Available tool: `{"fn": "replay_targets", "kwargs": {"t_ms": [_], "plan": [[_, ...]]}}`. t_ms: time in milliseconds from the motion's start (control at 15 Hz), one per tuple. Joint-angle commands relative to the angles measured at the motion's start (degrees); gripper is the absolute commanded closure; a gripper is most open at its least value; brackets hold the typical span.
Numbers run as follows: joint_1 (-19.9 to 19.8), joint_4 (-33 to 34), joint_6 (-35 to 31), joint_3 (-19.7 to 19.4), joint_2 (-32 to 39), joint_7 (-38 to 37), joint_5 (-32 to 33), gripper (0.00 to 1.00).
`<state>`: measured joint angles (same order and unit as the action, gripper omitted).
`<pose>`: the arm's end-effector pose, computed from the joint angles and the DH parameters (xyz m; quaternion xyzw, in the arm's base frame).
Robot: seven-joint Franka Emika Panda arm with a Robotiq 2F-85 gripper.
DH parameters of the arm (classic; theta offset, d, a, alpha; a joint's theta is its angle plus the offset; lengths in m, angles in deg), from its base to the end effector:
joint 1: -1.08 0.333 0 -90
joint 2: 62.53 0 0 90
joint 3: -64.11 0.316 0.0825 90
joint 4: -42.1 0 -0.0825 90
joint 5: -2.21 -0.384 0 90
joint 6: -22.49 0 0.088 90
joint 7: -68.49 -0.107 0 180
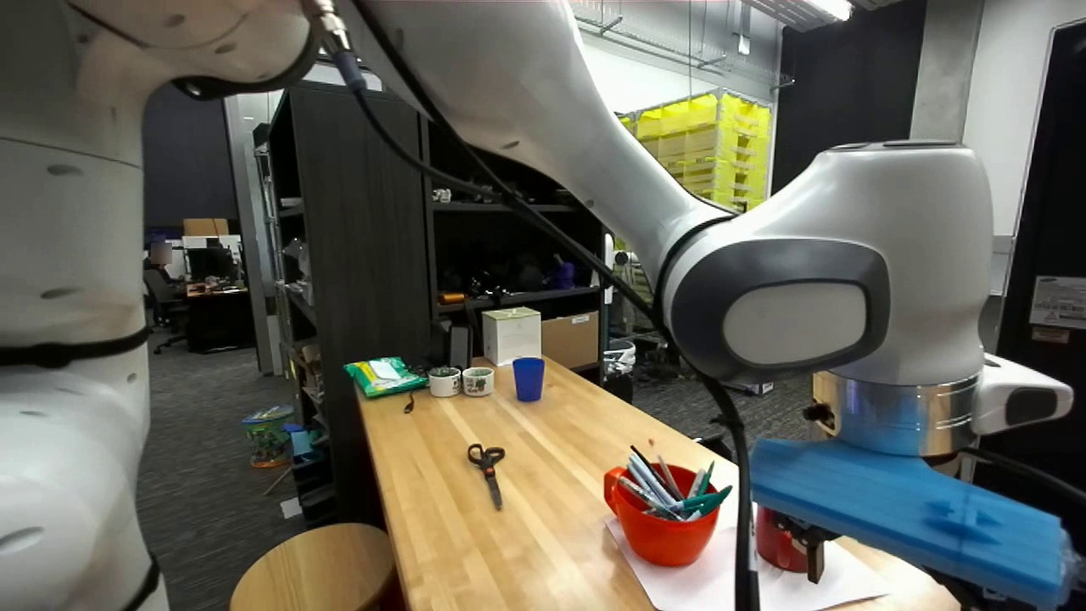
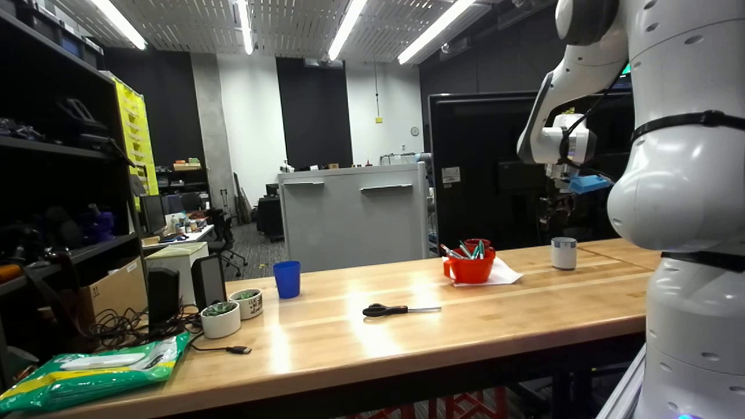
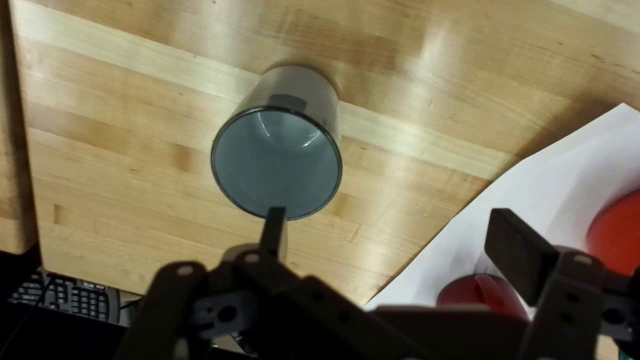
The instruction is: Move the cup to the left
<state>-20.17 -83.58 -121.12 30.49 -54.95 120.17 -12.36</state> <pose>0.3268 -0.4608 0.3551 0.9866 -0.1157 0.1014 0.0536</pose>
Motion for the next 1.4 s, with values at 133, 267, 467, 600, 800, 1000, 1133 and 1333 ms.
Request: {"fn": "replay_targets", "kwargs": {"t_ms": [133, 267, 467, 600, 800, 1000, 1133, 1333], "plan": [[-9.1, 10.3, 5.7, 8.9, 9.9, 4.1, -4.2, 0.0], [-11.1, 13.0, 7.2, 11.0, 12.2, 3.2, -3.3, 0.0], [-13.5, 16.1, 9.6, 13.4, 14.6, 2.3, -2.4, 0.0], [-14.6, 17.4, 10.7, 14.6, 15.2, 2.0, -2.0, 0.0], [-15.7, 18.3, 12.1, 15.7, 15.3, 1.6, -1.5, 0.0], [-16.3, 17.4, 12.4, 16.2, 14.3, 1.4, -1.4, 0.0], [-16.6, 16.8, 12.3, 16.2, 13.8, 1.3, -1.5, 0.0], [-16.7, 15.1, 11.5, 16.1, 12.5, 0.8, -1.5, 0.0]]}}
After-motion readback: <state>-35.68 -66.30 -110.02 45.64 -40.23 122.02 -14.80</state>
